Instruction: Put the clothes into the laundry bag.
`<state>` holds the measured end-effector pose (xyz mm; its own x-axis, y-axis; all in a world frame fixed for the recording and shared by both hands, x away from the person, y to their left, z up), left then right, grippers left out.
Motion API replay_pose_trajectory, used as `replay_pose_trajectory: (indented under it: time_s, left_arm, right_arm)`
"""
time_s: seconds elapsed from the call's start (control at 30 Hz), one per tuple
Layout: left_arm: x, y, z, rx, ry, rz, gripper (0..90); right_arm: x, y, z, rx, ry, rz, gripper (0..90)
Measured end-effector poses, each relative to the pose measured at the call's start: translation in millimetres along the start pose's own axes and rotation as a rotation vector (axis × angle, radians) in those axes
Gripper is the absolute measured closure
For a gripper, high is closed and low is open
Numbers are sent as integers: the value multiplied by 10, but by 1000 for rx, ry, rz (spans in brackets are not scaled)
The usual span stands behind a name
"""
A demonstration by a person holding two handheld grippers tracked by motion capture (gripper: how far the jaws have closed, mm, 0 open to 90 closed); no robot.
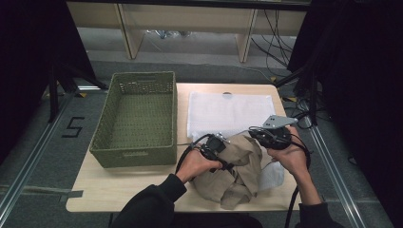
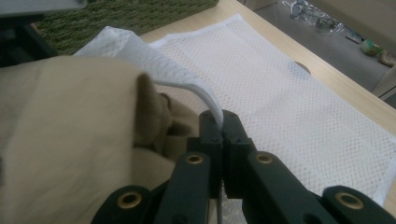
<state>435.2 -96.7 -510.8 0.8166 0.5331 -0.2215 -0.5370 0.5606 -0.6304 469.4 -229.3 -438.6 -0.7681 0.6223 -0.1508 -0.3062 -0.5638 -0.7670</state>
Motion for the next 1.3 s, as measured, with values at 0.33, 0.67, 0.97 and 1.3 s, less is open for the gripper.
replay_pose_trajectory:
  time_s: [0.33,0.67,0.97,1.3]
  left_arm:
    - [-13,-113,345,-167,-96,-39,283]
    - [58,-161,92,-84,-142,-85,698]
    - [113,-147,162,-145,-185,16,347]
    - [169,319,567,-131,-230,-48,165]
  right_arm:
    - [-3,18,3,12,8,-3,900]
    - [7,-38,70,-11,15,15,900]
    - [16,63,88,29,23,28,900]
    - [25,134,39,50,20,17,898]
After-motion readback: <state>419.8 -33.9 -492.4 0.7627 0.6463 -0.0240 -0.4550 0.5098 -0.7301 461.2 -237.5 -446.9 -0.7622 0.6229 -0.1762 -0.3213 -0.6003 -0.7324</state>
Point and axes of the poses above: each handheld gripper's, and its own axes: z roughly backward along the jaws, y roughly out of its underside, x roughly to its left, the point moved 8 cm from there along -z, roughly forward along the jaws, and after that the axes turned 4 degrees about -y, right-handed, at the moved point
